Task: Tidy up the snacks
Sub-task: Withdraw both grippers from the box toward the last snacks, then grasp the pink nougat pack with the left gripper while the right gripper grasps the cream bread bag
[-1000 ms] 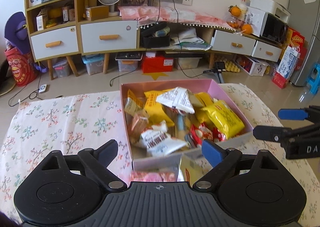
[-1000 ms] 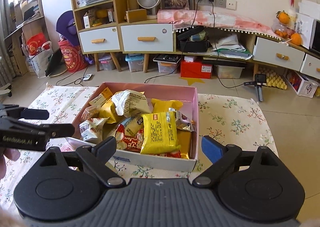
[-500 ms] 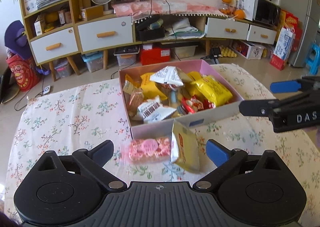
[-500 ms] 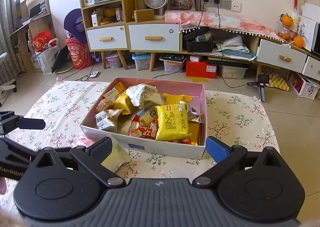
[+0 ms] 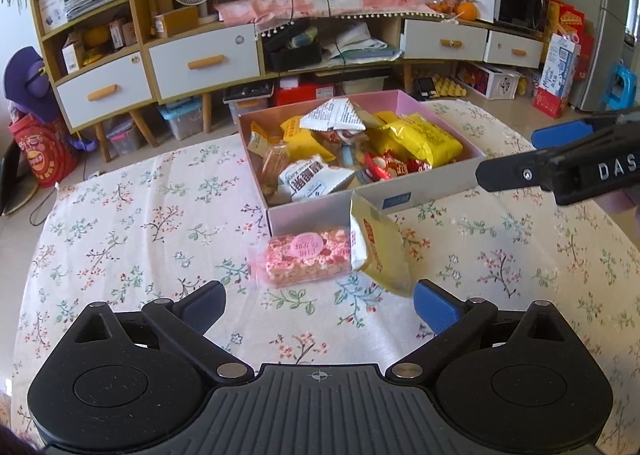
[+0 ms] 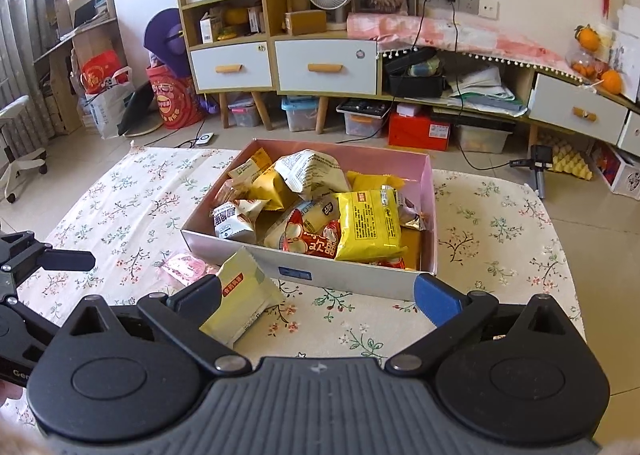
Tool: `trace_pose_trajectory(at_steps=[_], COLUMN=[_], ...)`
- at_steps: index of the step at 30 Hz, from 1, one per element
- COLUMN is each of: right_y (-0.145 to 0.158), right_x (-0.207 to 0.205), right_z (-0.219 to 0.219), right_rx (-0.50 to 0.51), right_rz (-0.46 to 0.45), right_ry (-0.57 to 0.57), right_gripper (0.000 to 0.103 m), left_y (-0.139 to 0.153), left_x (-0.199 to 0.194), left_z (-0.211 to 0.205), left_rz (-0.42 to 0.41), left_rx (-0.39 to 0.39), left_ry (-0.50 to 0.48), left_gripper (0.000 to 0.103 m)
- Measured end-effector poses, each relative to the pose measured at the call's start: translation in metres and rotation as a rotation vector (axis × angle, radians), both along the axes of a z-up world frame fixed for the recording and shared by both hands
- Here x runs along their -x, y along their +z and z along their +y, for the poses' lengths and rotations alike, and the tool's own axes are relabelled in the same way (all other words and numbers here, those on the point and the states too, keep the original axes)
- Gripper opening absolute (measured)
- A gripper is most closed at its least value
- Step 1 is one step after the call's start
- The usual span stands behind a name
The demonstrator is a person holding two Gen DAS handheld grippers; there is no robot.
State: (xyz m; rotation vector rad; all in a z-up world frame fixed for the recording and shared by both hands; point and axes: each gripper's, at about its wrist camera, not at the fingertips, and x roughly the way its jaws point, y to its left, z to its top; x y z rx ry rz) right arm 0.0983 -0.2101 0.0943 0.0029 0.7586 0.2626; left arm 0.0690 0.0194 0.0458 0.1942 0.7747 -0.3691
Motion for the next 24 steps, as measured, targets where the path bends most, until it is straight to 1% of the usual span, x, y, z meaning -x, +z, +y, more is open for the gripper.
trace_pose_trajectory(at_steps=[5, 12, 16, 18, 22, 24], right_y=[-0.008, -0.021, -0.029, -0.033, -0.041, -0.047], right_x=[-0.001, -0.002, -0.007, -0.012, -0.024, -0.030], right_z=[0.006, 0.014, 0.018, 0.023, 0.033, 0.036], right_rx=[0.016, -0.004, -0.049, -0.079, -0.139, -0.160], right_rz=[-0.008, 0.003, 0.050, 0.080, 0.147, 0.180], right_ry=[0.037, 0.102, 0.100, 0.094, 0.076, 0.063], right_gripper=[0.103, 0.103, 0.103, 0.103, 0.102, 0.099], left_y=[-0.009, -0.028, -0.038, -0.043, -0.048, -0.049], left_x=[0.007, 0.007, -0.001, -0.008, -0.016, -0.018], left_z=[0.006, 0.009, 0.010, 0.012, 0.018, 0.019], left_rz=[-0.034, -0.058, -0.084, -0.073, -0.044, -0.046], left_rx=[-0.004, -0.010, -0.042, -0.051, -0.033, -0.041], left_ry=[-0.063, -0.141, -0.174, -0.169, -0.156, -0.157], left_gripper=[0.101, 0.101, 0.101, 0.101, 0.101, 0.101])
